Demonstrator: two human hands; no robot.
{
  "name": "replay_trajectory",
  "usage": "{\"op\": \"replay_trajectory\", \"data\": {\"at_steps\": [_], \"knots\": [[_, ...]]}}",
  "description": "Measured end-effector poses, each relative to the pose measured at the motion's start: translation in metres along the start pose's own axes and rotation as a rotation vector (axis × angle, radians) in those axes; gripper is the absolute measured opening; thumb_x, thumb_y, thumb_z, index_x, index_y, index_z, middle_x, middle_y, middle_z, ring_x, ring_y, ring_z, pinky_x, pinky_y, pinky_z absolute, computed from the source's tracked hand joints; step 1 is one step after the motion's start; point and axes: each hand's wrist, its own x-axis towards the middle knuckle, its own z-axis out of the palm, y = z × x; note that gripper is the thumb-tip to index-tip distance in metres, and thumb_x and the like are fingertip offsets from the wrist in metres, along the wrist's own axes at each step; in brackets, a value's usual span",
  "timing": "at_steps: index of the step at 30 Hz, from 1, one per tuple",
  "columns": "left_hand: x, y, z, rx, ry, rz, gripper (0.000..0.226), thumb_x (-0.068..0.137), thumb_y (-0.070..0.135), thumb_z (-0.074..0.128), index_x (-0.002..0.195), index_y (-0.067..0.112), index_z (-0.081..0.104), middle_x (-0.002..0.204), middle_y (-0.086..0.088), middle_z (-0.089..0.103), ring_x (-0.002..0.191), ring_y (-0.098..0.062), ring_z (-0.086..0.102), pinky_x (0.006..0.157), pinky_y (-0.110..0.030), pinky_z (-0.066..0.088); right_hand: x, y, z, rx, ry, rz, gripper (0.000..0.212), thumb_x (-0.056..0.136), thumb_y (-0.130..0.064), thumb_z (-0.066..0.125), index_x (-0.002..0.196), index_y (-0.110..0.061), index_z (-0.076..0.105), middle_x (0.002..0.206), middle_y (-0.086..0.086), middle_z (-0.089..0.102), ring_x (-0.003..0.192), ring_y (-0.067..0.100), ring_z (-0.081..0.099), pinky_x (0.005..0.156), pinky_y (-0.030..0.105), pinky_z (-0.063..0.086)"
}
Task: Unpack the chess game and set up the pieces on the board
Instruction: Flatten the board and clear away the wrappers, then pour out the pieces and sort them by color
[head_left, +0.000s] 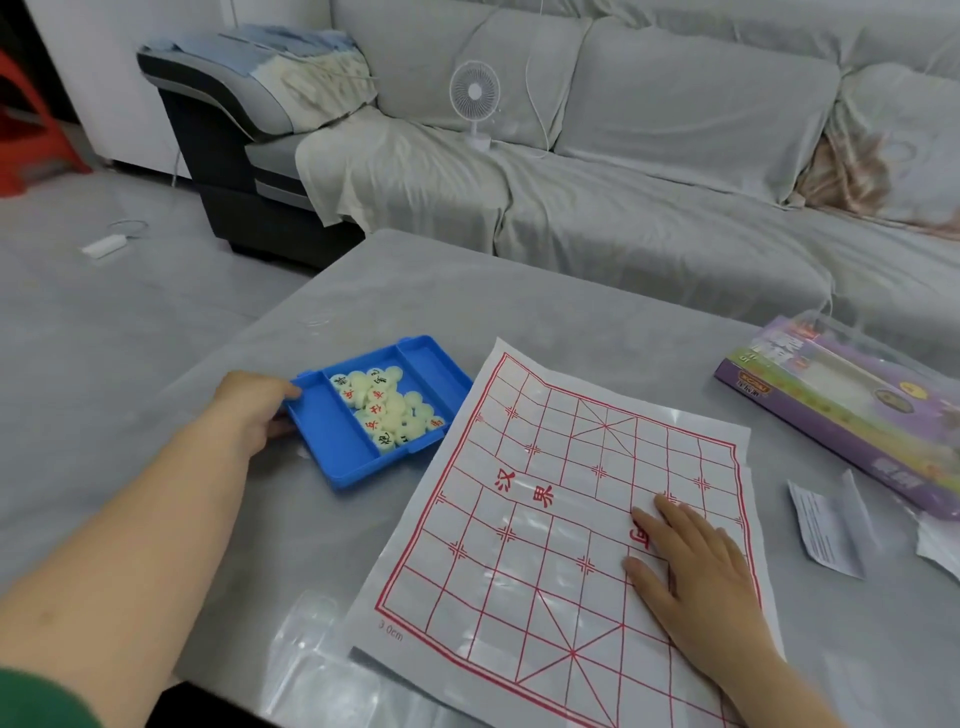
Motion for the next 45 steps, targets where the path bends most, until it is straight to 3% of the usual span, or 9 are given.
{"op": "replay_trajectory", "data": {"at_steps": [2,5,8,12,20,30,36,40,45], "knots": [[-0.006,-0.003,-0.005,-0.129,-0.128,-0.051,0.024,0.087,-0.009,0.046,0.069,0.007,0.042,0.074,-0.008,0.047,0.064,-0.018,0.049,0.032,-0.019,0.045,0.0,0.0,0.0,-0.006,0.007,-0.008,0.126,0.03,-0.079,-0.039,0.143,-0.04,0.004,0.154,-0.015,-0.003,0.143,0.009,-0.003,0.111,0.026,-0.008],[-0.009,-0.005,-0.009,-0.223,-0.196,-0.052,0.023,0.092,0.0,0.045,0.072,0.011,0.046,0.077,-0.003,0.049,0.067,-0.014,0.05,0.041,-0.022,0.049,-0.001,-0.002,-0.001,-0.011,0.017,-0.014,0.111,0.042,-0.074,-0.028,0.143,-0.039,0.004,0.154,-0.015,-0.004,0.143,0.009,-0.003,0.104,0.023,-0.012],[-0.007,-0.002,-0.011,-0.255,-0.136,-0.006,0.024,0.094,0.006,0.042,0.072,0.015,0.045,0.076,-0.001,0.048,0.066,-0.012,0.049,0.038,-0.02,0.048,-0.003,-0.004,-0.003,0.005,0.013,-0.022,0.095,0.055,-0.066,-0.018,0.143,-0.039,0.004,0.154,-0.014,-0.004,0.143,0.009,-0.004,0.105,0.021,-0.011],[-0.009,0.009,-0.018,-0.281,-0.044,0.07,0.026,0.095,0.007,0.042,0.072,0.019,0.043,0.075,-0.001,0.045,0.065,-0.011,0.048,0.03,-0.017,0.043,-0.004,-0.004,-0.005,0.017,-0.011,-0.014,0.054,0.094,-0.053,0.017,0.143,-0.037,0.002,0.154,-0.012,-0.005,0.143,0.01,-0.005,0.115,0.029,-0.006],[-0.056,0.031,-0.015,-0.247,-0.091,0.247,0.01,0.095,0.009,0.04,0.104,0.015,0.041,0.081,0.002,0.045,0.07,-0.009,0.049,0.056,-0.027,0.044,-0.006,-0.005,-0.005,0.107,0.013,-0.023,0.054,0.095,-0.046,0.028,0.144,-0.033,0.008,0.155,-0.01,0.0,0.143,0.012,0.0,0.116,0.031,-0.002],[-0.182,-0.019,0.075,-0.209,-0.399,0.199,0.009,0.092,0.008,0.043,0.098,0.014,0.044,0.084,-0.004,0.052,0.072,-0.015,0.053,0.056,-0.029,0.043,-0.045,0.02,-0.033,0.947,0.391,0.158,0.041,0.092,-0.015,0.05,0.131,-0.023,0.042,0.135,-0.005,0.042,0.124,0.013,0.04,0.1,0.026,0.033],[-0.24,-0.048,0.131,-0.215,-0.501,0.18,0.017,0.092,0.008,0.042,0.105,0.019,0.042,0.093,-0.004,0.053,0.081,-0.015,0.055,0.058,-0.029,0.046,-0.071,0.057,-0.041,1.175,0.269,0.189,0.044,0.091,-0.014,0.051,0.133,-0.021,0.04,0.122,-0.004,0.044,0.112,0.015,0.05,0.081,0.022,0.044],[-0.259,-0.055,0.16,-0.168,-0.475,0.253,0.018,0.092,0.009,0.041,0.105,0.021,0.043,0.099,-0.002,0.051,0.094,-0.02,0.053,0.075,-0.036,0.048,-0.068,0.087,-0.033,1.175,0.291,0.25,0.046,0.091,-0.016,0.053,0.134,-0.021,0.04,0.127,-0.003,0.042,0.113,0.012,0.046,0.091,0.023,0.039],[-0.267,-0.056,0.178,-0.149,-0.444,0.292,0.017,0.093,0.007,0.04,0.103,0.02,0.043,0.088,0.004,0.049,0.096,-0.021,0.051,0.079,-0.039,0.049,-0.045,0.142,-0.023,0.999,0.364,0.365,0.041,0.091,-0.01,0.048,0.131,-0.013,0.044,0.116,0.004,0.05,0.093,0.014,0.046,0.084,0.026,0.038]]}}
